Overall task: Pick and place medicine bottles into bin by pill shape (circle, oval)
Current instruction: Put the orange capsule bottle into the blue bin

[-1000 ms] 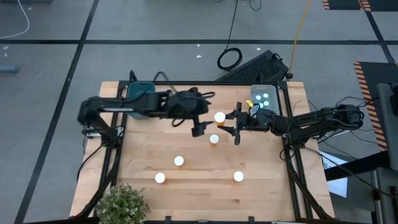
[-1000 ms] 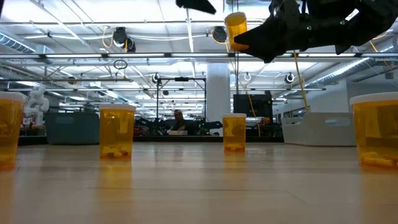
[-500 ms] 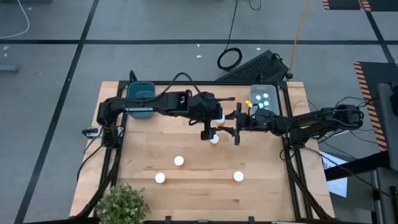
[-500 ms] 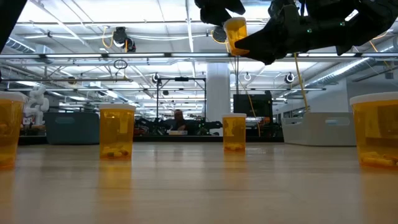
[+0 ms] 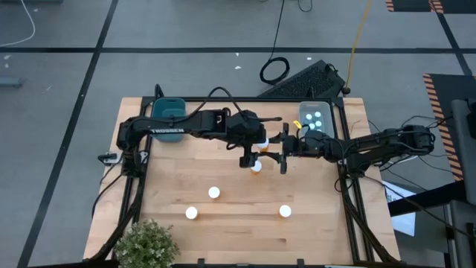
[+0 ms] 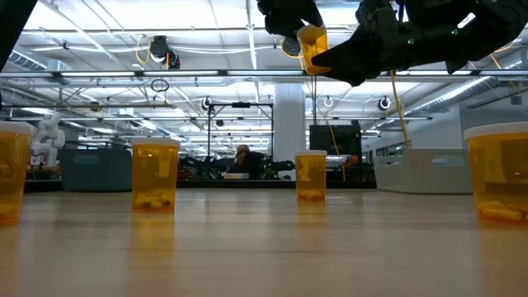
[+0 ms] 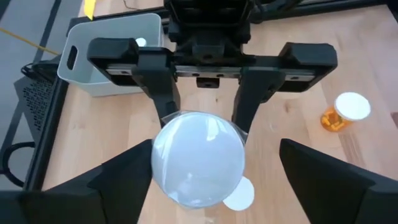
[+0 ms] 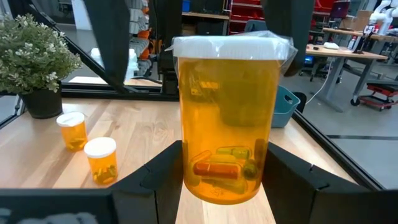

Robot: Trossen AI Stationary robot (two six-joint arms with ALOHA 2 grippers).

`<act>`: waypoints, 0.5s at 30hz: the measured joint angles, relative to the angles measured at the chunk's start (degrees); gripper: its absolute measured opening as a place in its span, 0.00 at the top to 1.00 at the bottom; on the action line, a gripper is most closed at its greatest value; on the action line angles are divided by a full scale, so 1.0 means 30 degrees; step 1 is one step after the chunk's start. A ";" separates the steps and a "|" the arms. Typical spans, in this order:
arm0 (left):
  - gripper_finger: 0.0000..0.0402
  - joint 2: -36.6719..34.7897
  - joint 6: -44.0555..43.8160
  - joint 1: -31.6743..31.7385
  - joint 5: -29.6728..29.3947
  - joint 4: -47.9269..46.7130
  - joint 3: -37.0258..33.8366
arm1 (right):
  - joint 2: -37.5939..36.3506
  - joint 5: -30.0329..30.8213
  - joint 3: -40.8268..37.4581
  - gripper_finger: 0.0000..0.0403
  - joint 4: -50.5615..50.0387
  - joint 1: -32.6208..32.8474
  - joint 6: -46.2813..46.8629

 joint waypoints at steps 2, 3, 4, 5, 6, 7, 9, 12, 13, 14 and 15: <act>0.19 -0.0003 -0.0073 0.0000 -0.0062 0.0058 0.0000 | 0.0000 0.0000 0.0000 0.55 -0.0032 0.0000 0.0000; 0.21 -0.0005 -0.0085 0.0000 -0.0080 0.0085 -0.0005 | 0.0000 0.0000 0.0000 0.55 -0.0064 0.0000 -0.0014; 0.23 -0.0003 -0.0094 0.0000 -0.0082 0.0102 -0.0005 | 0.0000 -0.0006 0.0000 0.55 -0.0066 0.0000 -0.0020; 0.25 -0.0009 -0.0116 0.0007 -0.0095 0.0122 0.0000 | 0.0002 -0.0007 0.0000 0.55 -0.0069 0.0006 -0.0062; 0.27 -0.0003 -0.0151 0.0008 -0.0145 0.0136 0.0000 | 0.0000 -0.0007 0.0000 0.55 -0.0087 0.0007 -0.0076; 0.30 -0.0009 -0.0165 0.0021 -0.0317 0.0136 0.0000 | 0.0000 -0.0007 0.0000 0.55 -0.0126 0.0004 -0.0073; 0.34 -0.0003 -0.0324 0.0036 -0.0818 0.0129 -0.0007 | 0.0007 0.0000 0.0000 0.55 -0.0158 0.0000 -0.0073; 0.40 -0.0005 -0.0398 0.0116 -0.0966 0.0073 -0.0007 | 0.0007 0.0003 0.0000 0.55 -0.0138 0.0000 -0.0069; 0.42 -0.0005 -0.0425 0.0124 -0.0964 0.0018 -0.0007 | 0.0007 0.0053 0.0000 0.55 -0.0150 0.0000 -0.0067; 0.44 -0.0008 -0.0426 0.0126 -0.0991 -0.0016 -0.0007 | 0.0007 0.0047 0.0000 0.55 -0.0164 -0.0007 -0.0072; 0.45 -0.0009 -0.0420 0.0133 -0.0998 -0.0041 -0.0007 | 0.0007 0.0051 0.0000 0.55 -0.0174 -0.0007 -0.0069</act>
